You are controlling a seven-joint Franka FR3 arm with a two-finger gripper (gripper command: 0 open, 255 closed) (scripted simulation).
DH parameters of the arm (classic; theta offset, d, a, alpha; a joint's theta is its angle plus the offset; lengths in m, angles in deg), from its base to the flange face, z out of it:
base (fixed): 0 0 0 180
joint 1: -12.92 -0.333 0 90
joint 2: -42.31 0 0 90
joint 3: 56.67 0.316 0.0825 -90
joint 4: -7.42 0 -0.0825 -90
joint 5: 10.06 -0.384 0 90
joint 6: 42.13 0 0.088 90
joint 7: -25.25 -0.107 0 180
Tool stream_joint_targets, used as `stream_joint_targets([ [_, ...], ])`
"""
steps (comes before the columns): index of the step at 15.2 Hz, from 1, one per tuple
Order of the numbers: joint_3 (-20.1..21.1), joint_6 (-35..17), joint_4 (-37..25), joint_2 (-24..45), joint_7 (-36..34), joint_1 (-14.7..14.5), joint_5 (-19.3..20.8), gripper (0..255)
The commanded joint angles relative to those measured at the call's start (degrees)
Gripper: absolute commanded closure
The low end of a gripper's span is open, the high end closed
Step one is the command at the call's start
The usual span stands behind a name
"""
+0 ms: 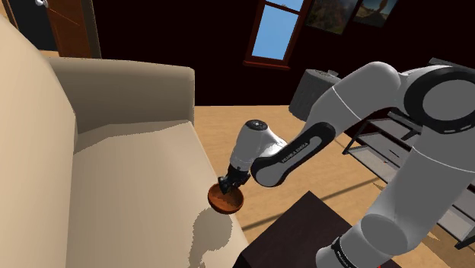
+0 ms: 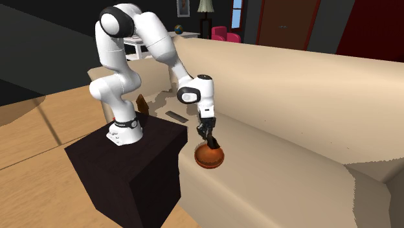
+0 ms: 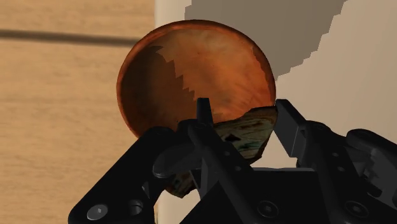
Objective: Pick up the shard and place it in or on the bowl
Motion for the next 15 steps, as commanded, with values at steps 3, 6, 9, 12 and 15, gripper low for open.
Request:
stream_joint_targets([
  [3,-2.61,-2.88,0.34,2.87,-2.22,-0.99,4.16,255],
  [6,-5.21,-4.84,-0.22,5.63,-4.89,-2.88,7.75,255],
  [9,-8.02,-6.76,-0.92,8.33,-7.34,-5.03,10.98,255],
  [12,-10.89,-8.65,-1.75,11.00,-9.56,-7.30,13.81,255],
  [15,-13.23,-10.18,-2.50,13.15,-11.16,-9.23,15.78,255],
])
